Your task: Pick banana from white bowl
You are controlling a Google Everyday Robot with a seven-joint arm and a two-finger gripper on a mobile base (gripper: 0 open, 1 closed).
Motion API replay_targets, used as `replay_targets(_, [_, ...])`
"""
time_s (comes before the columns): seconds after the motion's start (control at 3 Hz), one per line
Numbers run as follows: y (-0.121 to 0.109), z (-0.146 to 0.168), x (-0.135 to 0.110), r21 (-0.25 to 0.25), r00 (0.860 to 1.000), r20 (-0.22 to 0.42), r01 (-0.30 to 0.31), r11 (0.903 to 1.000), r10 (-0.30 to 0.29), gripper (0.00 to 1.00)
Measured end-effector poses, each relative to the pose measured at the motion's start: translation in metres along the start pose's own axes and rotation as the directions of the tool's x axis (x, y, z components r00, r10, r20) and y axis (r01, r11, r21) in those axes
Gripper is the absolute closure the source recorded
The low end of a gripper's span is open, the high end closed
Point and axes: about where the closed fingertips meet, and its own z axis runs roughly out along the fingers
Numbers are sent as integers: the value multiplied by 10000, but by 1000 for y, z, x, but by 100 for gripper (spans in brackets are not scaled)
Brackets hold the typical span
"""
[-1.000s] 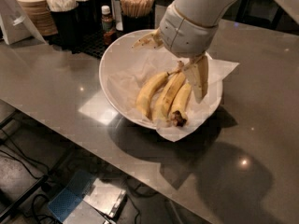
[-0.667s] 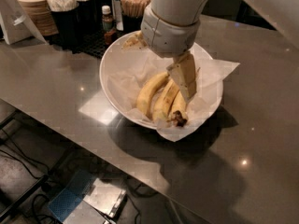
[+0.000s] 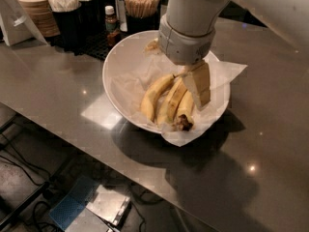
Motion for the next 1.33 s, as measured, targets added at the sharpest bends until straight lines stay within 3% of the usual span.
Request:
replay_targets(0.33, [21, -7, 35, 709, 9961, -182, -847, 9939, 862, 0])
replay_targets(0.67, [21, -7, 35, 710, 9961, -181, -845, 9939, 860, 0])
replay_targets(1.33, [11, 4, 13, 751, 9981, 572, -291, 9968, 248, 0])
